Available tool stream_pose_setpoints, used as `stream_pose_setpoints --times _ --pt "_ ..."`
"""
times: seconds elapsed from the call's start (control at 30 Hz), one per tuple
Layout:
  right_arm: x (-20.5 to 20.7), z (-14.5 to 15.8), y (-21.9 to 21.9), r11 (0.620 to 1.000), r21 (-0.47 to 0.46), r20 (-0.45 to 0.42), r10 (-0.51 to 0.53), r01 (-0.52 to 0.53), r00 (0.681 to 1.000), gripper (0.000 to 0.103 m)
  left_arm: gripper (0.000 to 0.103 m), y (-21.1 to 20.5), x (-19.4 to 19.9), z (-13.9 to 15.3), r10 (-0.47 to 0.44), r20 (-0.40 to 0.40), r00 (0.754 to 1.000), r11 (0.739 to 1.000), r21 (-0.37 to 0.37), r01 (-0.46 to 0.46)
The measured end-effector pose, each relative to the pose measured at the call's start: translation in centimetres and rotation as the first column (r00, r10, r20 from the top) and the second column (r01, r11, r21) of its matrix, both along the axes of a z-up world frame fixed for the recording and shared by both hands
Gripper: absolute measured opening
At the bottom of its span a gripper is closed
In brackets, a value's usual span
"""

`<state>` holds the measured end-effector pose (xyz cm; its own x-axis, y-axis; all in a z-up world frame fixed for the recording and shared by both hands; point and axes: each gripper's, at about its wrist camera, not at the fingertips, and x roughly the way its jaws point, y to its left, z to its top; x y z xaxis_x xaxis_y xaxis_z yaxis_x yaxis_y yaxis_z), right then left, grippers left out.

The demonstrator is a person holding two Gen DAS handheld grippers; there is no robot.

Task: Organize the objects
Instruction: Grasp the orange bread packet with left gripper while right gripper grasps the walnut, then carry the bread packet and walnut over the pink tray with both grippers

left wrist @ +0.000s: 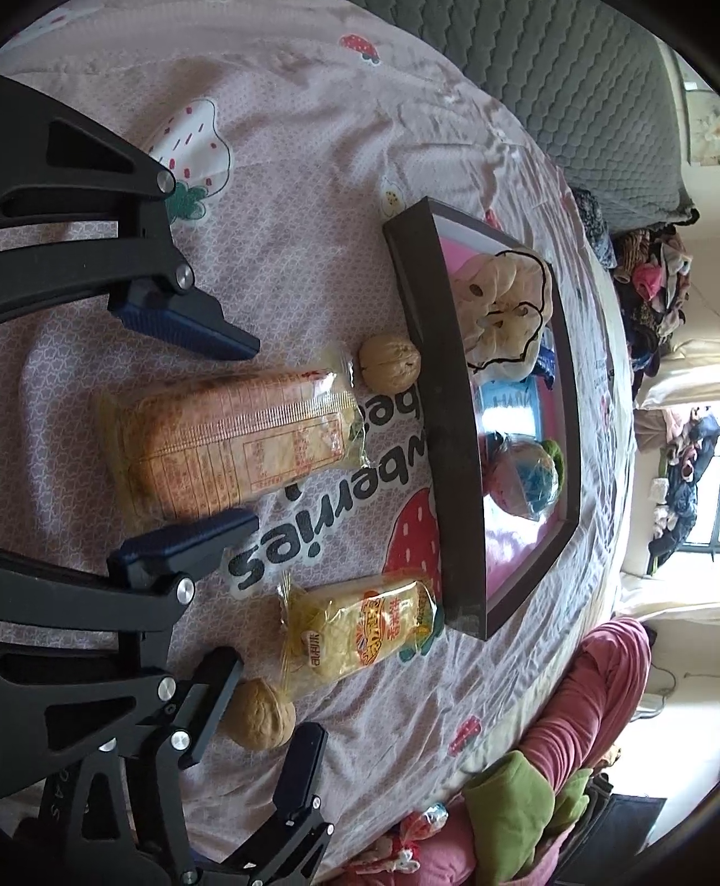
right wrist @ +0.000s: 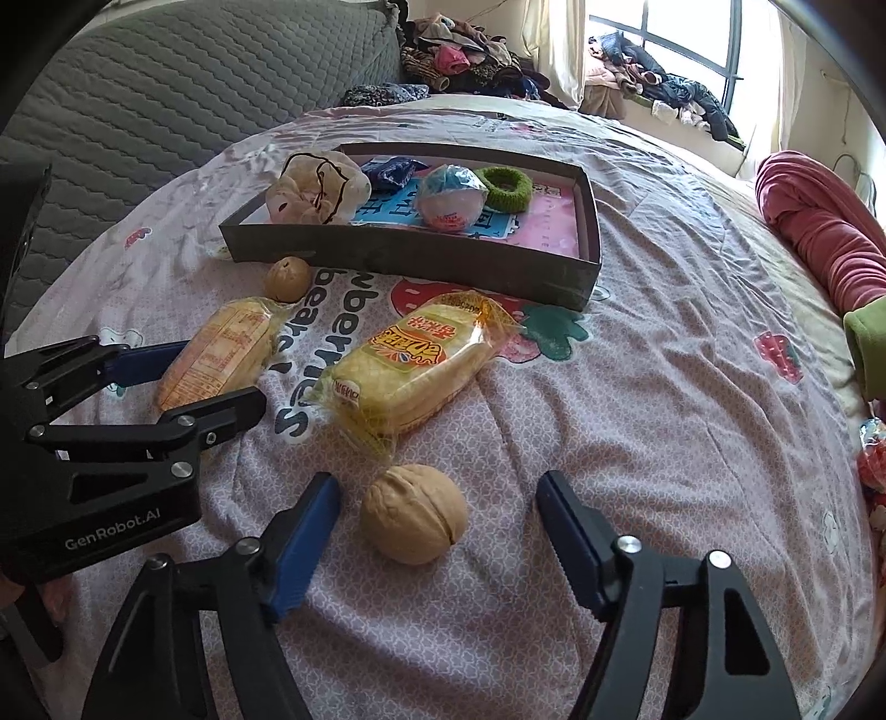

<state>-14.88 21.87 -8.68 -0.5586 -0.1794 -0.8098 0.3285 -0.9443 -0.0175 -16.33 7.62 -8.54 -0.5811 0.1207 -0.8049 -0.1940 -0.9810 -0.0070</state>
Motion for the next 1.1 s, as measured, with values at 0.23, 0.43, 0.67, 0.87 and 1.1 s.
stream_pose_setpoints --times 0.23,0.43,0.67,0.87,1.1 --pt "0.3 0.1 -0.4 1.000 -0.005 -0.003 0.007 -0.007 1.000 0.055 0.048 -0.1 0.2 0.1 -0.004 -0.002 1.000 1.000 0.014 0.004" --pt "0.6 0.2 -0.4 1.000 -0.020 0.004 0.015 -0.015 1.000 0.041 0.045 -0.5 0.2 0.2 0.000 0.005 1.000 0.999 0.035 -0.001" --pt "1.0 0.4 -0.4 0.999 -0.030 0.009 0.015 -0.015 1.000 0.035 0.042 -0.7 0.2 0.2 0.006 0.014 1.000 0.999 0.049 -0.007" --pt "1.5 0.6 -0.3 0.999 -0.038 0.009 0.014 -0.013 1.000 0.035 0.041 -0.8 0.5 0.4 0.011 0.010 1.000 0.999 0.049 -0.012" --pt "2.4 1.1 -0.1 0.999 -0.045 0.010 0.013 -0.012 1.000 0.035 0.041 -0.9 1.5 1.0 0.013 0.008 1.000 0.999 0.046 -0.014"
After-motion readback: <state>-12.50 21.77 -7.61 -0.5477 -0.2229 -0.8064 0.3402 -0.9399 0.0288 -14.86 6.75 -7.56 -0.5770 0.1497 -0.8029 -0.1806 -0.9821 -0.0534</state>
